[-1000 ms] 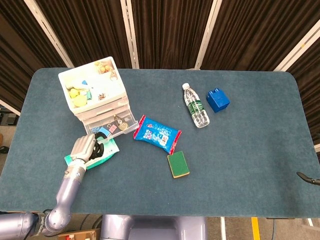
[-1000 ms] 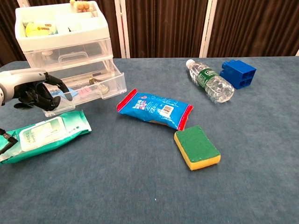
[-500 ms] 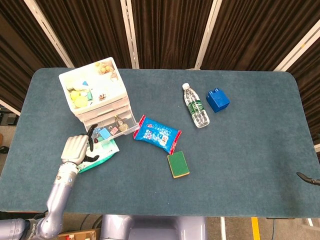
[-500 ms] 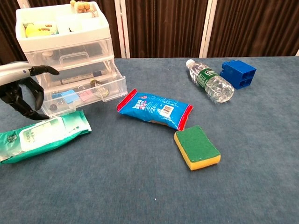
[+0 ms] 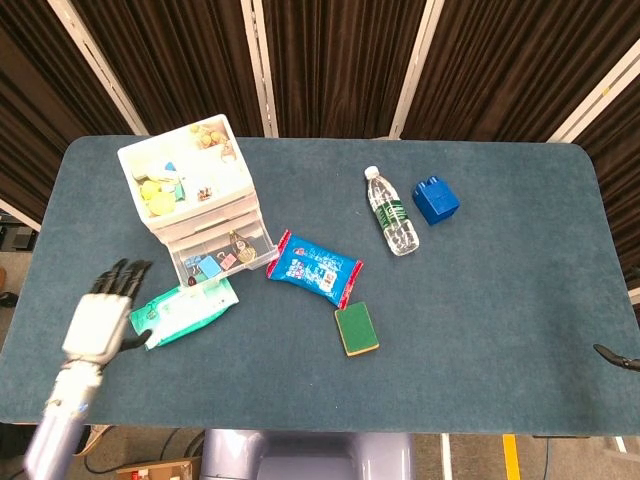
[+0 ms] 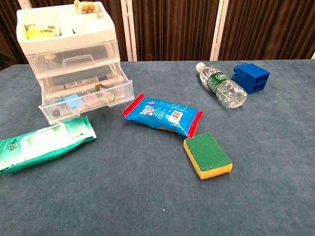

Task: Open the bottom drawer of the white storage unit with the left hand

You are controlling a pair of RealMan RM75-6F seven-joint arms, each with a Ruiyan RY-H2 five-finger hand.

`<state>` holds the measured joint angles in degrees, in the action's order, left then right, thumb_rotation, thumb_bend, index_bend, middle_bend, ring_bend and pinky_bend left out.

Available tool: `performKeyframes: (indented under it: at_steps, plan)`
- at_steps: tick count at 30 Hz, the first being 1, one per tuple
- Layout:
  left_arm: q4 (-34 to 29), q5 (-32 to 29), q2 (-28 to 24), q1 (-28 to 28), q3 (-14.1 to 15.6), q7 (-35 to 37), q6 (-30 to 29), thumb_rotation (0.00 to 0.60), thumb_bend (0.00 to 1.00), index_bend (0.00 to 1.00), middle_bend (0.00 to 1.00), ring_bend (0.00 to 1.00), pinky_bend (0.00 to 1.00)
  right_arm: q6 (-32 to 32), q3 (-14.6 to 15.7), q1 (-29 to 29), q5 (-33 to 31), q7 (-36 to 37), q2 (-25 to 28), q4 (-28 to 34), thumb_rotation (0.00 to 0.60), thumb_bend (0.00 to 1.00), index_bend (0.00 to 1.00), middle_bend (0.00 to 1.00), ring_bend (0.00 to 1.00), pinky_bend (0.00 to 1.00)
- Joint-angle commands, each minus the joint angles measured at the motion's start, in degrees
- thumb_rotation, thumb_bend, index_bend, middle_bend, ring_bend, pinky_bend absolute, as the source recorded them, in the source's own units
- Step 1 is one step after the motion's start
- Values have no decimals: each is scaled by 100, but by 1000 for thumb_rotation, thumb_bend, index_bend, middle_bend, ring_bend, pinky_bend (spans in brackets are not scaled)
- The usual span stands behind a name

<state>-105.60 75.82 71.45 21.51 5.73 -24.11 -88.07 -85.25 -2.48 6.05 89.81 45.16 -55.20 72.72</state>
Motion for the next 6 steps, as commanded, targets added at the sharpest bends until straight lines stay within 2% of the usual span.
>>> performKeyframes:
  at_steps: [1, 6]
  plan:
    - [627, 729, -446, -697, 503, 557, -670, 600, 126, 31, 0, 0, 88, 30, -4, -15, -53, -102, -12, 29, 600, 138, 0, 0, 0, 0]
    - [914, 934, -618, -1061, 451, 999, -996, 600, 127, 30, 0, 0, 75, 27, -21, -33, -94, -150, 1, 70, 600, 138, 0, 0, 0, 0]
